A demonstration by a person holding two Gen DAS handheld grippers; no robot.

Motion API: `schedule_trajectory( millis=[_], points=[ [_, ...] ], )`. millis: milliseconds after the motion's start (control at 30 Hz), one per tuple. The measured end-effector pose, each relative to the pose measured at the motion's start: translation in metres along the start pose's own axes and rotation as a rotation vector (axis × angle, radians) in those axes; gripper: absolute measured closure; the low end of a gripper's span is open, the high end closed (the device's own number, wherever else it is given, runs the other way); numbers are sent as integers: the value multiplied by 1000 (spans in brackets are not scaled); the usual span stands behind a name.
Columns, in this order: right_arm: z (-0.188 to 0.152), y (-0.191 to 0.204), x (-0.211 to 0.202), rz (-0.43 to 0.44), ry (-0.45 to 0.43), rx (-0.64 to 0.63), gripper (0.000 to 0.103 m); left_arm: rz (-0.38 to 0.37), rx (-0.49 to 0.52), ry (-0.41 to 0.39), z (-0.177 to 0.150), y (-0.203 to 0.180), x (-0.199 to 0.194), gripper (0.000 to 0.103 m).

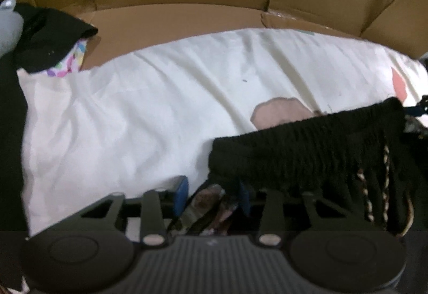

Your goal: Fold clothes

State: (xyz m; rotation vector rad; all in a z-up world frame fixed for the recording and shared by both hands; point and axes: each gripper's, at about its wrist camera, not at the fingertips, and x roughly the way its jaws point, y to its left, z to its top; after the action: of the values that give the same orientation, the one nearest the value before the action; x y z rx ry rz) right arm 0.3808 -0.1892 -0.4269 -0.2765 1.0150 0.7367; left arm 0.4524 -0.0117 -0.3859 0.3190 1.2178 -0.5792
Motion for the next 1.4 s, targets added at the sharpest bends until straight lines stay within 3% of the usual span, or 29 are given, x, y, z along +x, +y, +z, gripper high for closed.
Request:
schedule_trajectory(
  millis=[33, 200, 300, 733, 1400],
  points=[
    [0, 0, 0, 3, 0, -3, 48, -7, 17, -1, -2, -3, -1, 78],
    [-1, 5, -8, -6, -21, -27, 80, -10, 65, -13, -4, -7, -3, 87],
    [-1, 9, -14, -16, -39, -44, 87, 17, 112, -52, -5, -12, -10, 92],
    [18, 16, -40, -138, -172, -65, 89, 98, 153, -221, 14, -8, -49, 94],
    [72, -1, -18, -252, -229, -39, 89, 219, 143, -296, 68, -6, -34, 94]
  ],
)
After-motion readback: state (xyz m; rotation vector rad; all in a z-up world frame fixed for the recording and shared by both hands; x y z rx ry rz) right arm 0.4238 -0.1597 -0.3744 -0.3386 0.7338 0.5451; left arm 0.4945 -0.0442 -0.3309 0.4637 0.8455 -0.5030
